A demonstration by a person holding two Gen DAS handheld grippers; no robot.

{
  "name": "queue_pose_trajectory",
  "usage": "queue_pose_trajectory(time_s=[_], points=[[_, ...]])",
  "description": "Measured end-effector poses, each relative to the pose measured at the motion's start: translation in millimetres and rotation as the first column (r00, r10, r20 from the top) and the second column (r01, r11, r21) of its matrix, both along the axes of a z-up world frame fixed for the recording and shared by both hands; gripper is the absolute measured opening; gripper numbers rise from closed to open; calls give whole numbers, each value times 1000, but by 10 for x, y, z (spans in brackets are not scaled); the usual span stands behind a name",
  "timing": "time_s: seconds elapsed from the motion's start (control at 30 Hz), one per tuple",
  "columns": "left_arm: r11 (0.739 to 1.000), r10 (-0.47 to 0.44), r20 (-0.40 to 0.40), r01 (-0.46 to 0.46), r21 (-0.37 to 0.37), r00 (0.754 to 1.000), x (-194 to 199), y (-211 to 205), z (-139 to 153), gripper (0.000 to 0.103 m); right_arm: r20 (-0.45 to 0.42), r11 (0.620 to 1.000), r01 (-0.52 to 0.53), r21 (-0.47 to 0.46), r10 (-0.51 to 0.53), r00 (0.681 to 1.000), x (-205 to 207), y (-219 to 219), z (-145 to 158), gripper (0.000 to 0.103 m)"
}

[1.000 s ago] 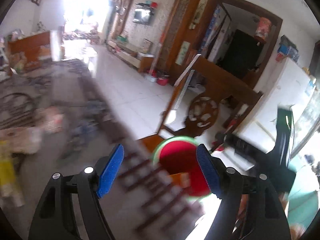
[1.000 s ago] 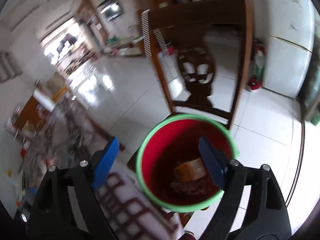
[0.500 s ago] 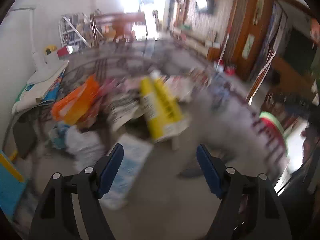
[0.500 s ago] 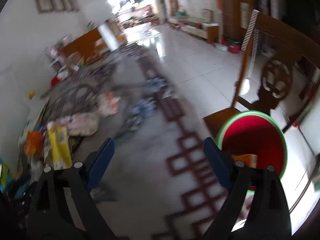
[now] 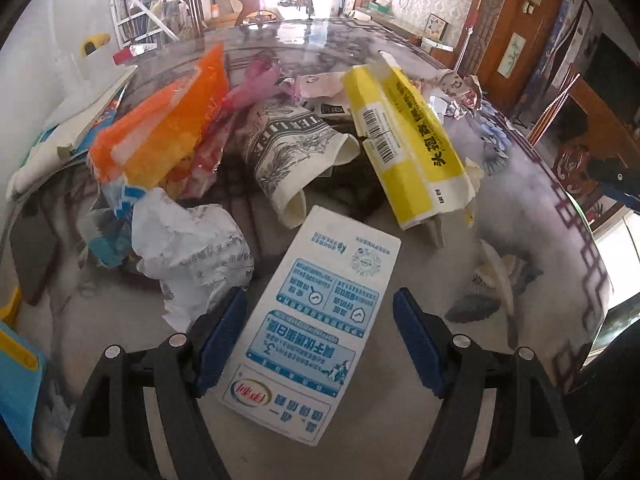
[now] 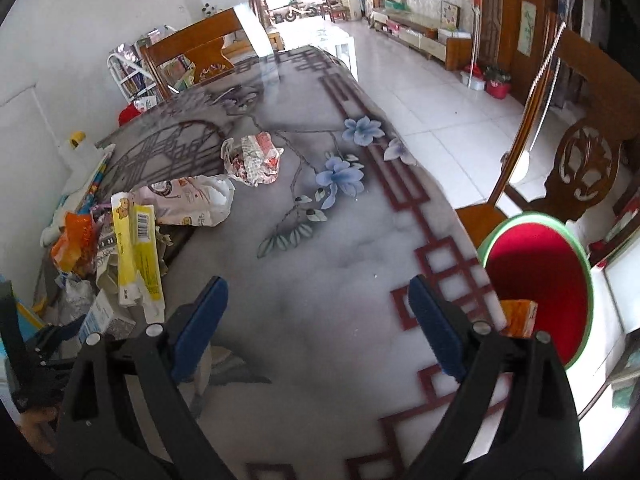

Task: Collect trash
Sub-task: 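Grasp the white-and-blue milk carton with the left tool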

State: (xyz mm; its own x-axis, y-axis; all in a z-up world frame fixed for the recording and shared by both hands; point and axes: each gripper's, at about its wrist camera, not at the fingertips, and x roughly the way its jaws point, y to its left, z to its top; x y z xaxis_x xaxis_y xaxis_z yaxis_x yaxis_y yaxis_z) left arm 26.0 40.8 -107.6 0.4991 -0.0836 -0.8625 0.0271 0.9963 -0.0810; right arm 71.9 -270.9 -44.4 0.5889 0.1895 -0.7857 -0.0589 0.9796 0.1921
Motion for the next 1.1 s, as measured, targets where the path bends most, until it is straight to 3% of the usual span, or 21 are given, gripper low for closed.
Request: queue_pose_trajectory(time_s=[0.2,0.37,0.53,0.7,0.87,1.0,1.1], points=[[1000,8,-54,-6,29,999,13,-63,-100,72,-28,998,-45,32,46,999,75,215,-42,91],[999,45,-74,-47,-24,996,-15,-56,-30,72,-71,993,-111,32,113,991,136,485,-125,91],[996,82,-75,-85,-33,994,-80,-6,-26,72,-68,986,-166,31,168,983,143,707,-110,91],[991,88,-74,-94,-91,993,-17,-10,-76,70,-33,987,-150,63,153,988,117,769,1,91],[990,100,-64,-106,-89,993,-49,94,-156,55,-8,989,-149,14,149,989,74,794,49,93],[956,157,-63,-168,-239,986,-117,228,-94,55,-14,991,-136,8,136,991,99,802,30,93],[965,179,-21,-180,-193,984,-171,263,-120,55,-19,989,-150,-9,150,988,124,874,2,93]])
